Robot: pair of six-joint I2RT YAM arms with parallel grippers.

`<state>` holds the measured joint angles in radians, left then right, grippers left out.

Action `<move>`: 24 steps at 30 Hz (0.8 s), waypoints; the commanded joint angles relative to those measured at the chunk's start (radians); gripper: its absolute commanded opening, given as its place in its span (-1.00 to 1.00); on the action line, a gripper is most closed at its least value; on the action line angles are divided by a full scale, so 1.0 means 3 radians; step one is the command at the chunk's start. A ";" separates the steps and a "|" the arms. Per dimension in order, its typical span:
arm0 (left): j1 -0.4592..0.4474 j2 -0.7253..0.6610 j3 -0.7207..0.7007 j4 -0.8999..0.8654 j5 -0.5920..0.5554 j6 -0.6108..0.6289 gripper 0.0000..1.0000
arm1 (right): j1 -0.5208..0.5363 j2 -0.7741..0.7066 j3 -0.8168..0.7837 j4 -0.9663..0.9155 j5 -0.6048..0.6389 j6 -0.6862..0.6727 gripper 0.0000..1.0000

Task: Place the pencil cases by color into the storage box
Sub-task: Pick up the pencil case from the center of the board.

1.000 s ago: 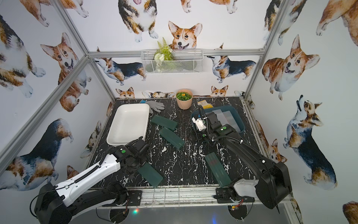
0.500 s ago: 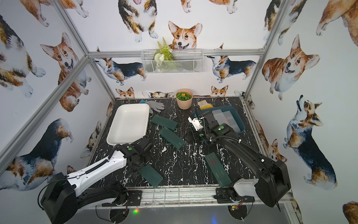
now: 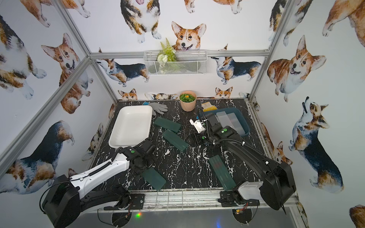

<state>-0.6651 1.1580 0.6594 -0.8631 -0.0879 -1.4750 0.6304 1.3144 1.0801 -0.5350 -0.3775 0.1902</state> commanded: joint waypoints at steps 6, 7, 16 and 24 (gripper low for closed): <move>0.0035 -0.0040 -0.0146 -0.0095 -0.0001 -0.0100 0.99 | 0.0006 0.0057 0.0056 0.0096 -0.0072 -0.0036 0.75; 0.0034 -0.0040 -0.0169 -0.0082 -0.0003 -0.0103 1.00 | 0.0006 0.0057 0.0053 0.0096 -0.0076 -0.0035 0.75; 0.0111 0.0106 -0.0348 0.0303 0.0003 -0.0117 0.99 | 0.0011 0.0070 0.0085 0.0025 -0.0071 -0.0095 0.74; 0.0166 0.0433 -0.0206 0.0407 0.0035 0.0013 0.77 | 0.0011 0.0014 0.0073 -0.0015 -0.0019 -0.0108 0.74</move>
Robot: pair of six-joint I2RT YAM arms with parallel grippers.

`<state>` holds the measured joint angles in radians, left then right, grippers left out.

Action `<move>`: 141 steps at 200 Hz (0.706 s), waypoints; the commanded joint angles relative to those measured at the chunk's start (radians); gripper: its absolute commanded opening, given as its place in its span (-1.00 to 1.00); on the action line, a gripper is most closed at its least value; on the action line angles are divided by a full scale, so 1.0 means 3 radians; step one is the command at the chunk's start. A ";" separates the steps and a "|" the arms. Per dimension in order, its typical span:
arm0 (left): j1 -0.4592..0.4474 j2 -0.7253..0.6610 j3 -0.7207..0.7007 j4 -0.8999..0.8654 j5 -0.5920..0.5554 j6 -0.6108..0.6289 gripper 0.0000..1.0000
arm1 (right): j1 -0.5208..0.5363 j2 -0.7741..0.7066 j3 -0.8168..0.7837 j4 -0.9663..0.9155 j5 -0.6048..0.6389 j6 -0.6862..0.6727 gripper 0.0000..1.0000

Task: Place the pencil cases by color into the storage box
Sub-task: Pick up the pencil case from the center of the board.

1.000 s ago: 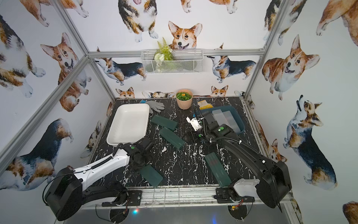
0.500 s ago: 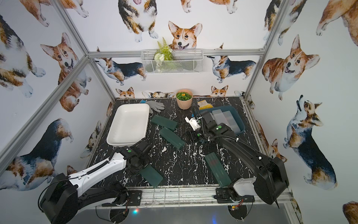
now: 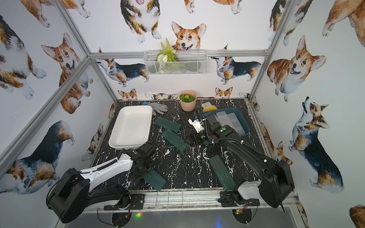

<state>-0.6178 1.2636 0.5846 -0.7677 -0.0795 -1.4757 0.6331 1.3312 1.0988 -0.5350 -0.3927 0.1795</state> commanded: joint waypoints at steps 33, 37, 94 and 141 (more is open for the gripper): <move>0.0017 0.0137 0.0295 -0.0079 -0.0086 0.0129 0.37 | 0.0003 -0.0123 -0.0052 -0.0028 0.0097 -0.0077 0.74; 0.0014 0.0143 0.0324 -0.0100 -0.0096 0.0146 0.36 | 0.0003 -0.0135 -0.0054 -0.0032 0.0101 -0.0078 0.75; 0.0009 0.0206 0.0991 -0.0400 -0.0154 0.0491 0.27 | -0.0018 -0.0275 -0.0130 -0.0004 0.0215 -0.0079 0.75; -0.0052 0.0516 0.1842 -0.0624 -0.0165 0.0940 0.27 | -0.0248 -0.0405 -0.0170 0.0072 0.0142 0.0081 0.74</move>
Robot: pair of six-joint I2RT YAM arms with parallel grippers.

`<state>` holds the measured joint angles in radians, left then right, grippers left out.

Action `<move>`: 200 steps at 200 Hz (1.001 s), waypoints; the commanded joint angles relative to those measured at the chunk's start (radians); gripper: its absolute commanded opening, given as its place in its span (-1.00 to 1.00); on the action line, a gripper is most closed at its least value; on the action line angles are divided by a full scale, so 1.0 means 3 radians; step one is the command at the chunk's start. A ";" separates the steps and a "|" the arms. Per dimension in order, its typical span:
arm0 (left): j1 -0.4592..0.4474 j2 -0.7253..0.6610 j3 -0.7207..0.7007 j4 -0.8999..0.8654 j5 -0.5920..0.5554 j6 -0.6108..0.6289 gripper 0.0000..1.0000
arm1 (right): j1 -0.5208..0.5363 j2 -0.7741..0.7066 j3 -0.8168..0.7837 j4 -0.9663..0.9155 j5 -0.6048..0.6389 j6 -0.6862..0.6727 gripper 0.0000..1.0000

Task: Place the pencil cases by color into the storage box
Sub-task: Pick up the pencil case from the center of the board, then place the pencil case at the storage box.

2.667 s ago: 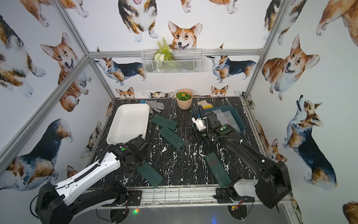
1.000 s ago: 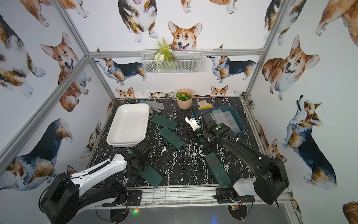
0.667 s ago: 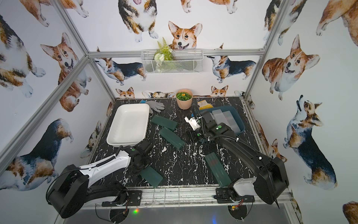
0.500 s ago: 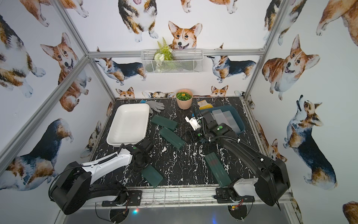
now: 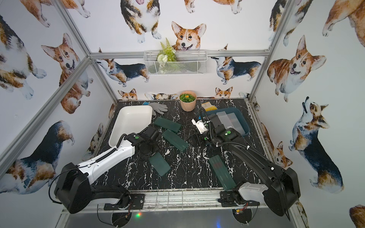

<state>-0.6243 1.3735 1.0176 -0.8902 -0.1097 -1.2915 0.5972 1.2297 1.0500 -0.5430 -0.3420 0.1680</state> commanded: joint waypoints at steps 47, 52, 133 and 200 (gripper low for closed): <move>0.0157 0.0631 0.1286 -0.0298 -0.0015 0.0691 0.27 | -0.0231 -0.0125 0.0067 -0.0026 0.0098 0.0060 0.73; 0.0209 0.0681 0.1352 -0.0291 0.0004 0.0707 0.27 | -0.0231 -0.0128 0.0072 -0.0034 0.0116 0.0053 0.73; 0.1374 0.1307 0.2260 -0.0036 0.0338 0.0624 0.27 | -0.0231 -0.0289 0.0013 0.0013 0.0202 0.0045 0.73; 0.2151 0.1747 0.2583 0.0124 0.0391 0.0465 0.27 | -0.0232 -0.0310 0.0030 0.0040 0.0232 0.0049 0.73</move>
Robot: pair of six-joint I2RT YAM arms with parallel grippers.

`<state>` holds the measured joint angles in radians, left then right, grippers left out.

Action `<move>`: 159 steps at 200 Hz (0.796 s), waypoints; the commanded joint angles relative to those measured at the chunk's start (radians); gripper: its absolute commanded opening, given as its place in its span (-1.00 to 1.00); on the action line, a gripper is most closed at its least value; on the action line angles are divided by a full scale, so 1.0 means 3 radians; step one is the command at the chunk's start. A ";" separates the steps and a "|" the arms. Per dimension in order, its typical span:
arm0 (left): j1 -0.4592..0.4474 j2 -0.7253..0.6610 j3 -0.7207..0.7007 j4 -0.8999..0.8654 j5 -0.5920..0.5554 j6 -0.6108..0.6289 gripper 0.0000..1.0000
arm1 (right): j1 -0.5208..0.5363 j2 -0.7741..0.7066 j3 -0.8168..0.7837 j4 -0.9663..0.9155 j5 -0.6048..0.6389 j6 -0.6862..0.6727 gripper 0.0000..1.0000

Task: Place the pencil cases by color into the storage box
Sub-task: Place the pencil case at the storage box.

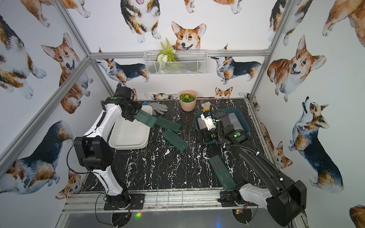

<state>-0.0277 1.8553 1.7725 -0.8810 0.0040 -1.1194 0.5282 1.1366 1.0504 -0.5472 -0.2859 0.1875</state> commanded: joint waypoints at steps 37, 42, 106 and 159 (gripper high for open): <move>0.0362 0.0478 0.0163 0.0250 0.0007 -0.0274 0.27 | 0.0012 0.0056 0.0146 0.0006 0.0085 -0.0016 0.73; 0.0375 0.0529 0.0201 0.0264 0.0007 -0.0293 0.27 | 0.0013 0.0061 0.0171 -0.0013 0.0101 -0.0017 0.73; 0.0389 0.1178 0.0722 0.0349 -0.0045 -0.0667 0.27 | 0.0101 0.0113 0.0323 -0.0234 0.0288 -0.0039 0.73; 0.0393 0.1448 0.0974 0.0338 -0.0218 -0.0939 0.27 | 0.0146 0.0203 0.0413 -0.0287 0.0362 -0.0039 0.73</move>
<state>0.0891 2.2631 2.0308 -0.7811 -0.0216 -1.3323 0.5648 1.1858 1.1580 -0.6117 -0.2028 0.1833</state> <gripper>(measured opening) 0.711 0.864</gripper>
